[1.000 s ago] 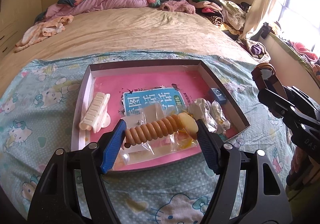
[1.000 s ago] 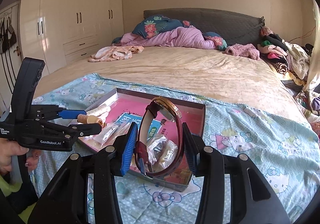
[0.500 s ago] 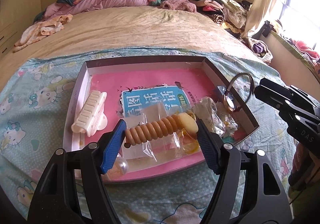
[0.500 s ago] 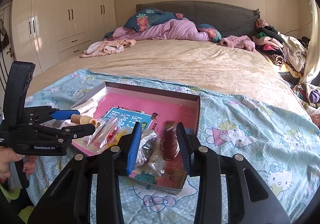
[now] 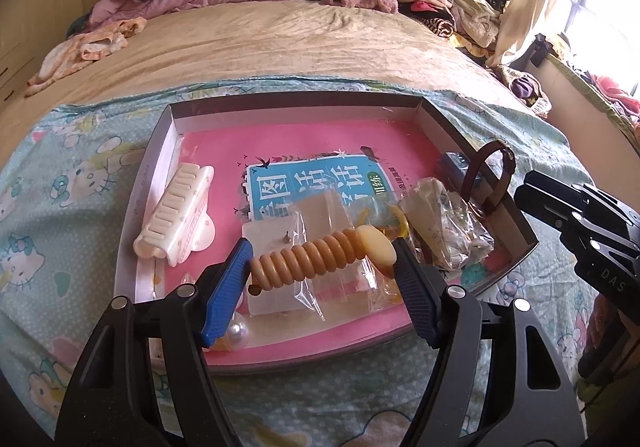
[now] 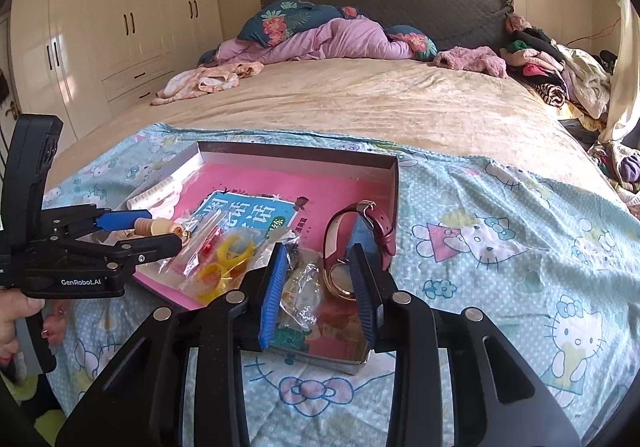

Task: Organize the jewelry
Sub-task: 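Open both grippers to release the spiral and watch into the box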

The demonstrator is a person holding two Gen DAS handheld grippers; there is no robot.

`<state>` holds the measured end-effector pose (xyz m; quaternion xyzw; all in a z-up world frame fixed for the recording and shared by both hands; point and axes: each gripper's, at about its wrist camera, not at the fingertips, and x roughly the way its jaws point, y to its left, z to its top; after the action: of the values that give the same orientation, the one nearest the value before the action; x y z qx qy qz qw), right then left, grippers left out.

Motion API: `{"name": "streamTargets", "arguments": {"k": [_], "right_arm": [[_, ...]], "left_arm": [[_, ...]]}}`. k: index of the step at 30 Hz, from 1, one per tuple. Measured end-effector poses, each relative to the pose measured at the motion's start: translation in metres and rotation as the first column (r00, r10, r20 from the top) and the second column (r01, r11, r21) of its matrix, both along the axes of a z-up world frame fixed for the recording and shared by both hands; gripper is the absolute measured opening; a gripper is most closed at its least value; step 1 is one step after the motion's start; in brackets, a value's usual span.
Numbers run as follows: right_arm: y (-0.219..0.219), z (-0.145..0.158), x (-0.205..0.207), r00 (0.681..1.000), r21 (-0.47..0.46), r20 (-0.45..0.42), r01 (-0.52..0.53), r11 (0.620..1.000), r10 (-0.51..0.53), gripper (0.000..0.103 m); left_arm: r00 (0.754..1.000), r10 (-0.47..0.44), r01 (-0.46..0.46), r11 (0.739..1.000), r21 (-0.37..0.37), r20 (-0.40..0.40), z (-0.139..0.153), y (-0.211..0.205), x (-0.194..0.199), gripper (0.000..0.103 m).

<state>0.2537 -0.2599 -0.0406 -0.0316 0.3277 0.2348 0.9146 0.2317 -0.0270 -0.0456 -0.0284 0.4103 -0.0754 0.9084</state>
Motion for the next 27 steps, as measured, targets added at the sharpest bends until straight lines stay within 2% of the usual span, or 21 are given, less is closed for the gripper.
{"name": "streamTargets", "arguments": {"k": [4,6,10,18,22,27], "right_arm": [[0.000,-0.003,-0.002,1.000,0.013,-0.019,-0.002,1.000,0.002,0.035],[0.000,-0.003,-0.003,1.000,0.020,-0.022,0.001,1.000,-0.001,0.045],[0.000,-0.004,-0.004,1.000,0.027,-0.030,0.002,1.000,-0.001,0.053],[-0.001,0.000,-0.011,1.000,0.049,-0.020,0.020,0.999,-0.019,0.081],[-0.003,0.003,-0.015,0.999,0.053,-0.021,0.028,0.998,-0.026,0.084],[-0.006,0.005,-0.018,0.999,0.051,-0.026,0.034,0.998,-0.033,0.084]], "left_arm": [[1.000,0.007,-0.007,1.000,0.005,-0.020,-0.006,0.002,0.003,0.063],[1.000,0.010,-0.009,1.000,0.010,-0.028,-0.009,0.002,0.004,0.063],[0.999,0.013,-0.012,1.000,0.015,-0.030,-0.010,0.003,0.003,0.063],[0.999,0.016,-0.015,1.000,0.015,-0.028,-0.010,0.004,0.003,0.068],[0.999,0.020,-0.020,1.000,0.018,-0.028,-0.009,0.004,0.002,0.070],[0.999,0.027,-0.027,0.999,0.017,-0.017,-0.004,0.005,-0.004,0.078]]}}
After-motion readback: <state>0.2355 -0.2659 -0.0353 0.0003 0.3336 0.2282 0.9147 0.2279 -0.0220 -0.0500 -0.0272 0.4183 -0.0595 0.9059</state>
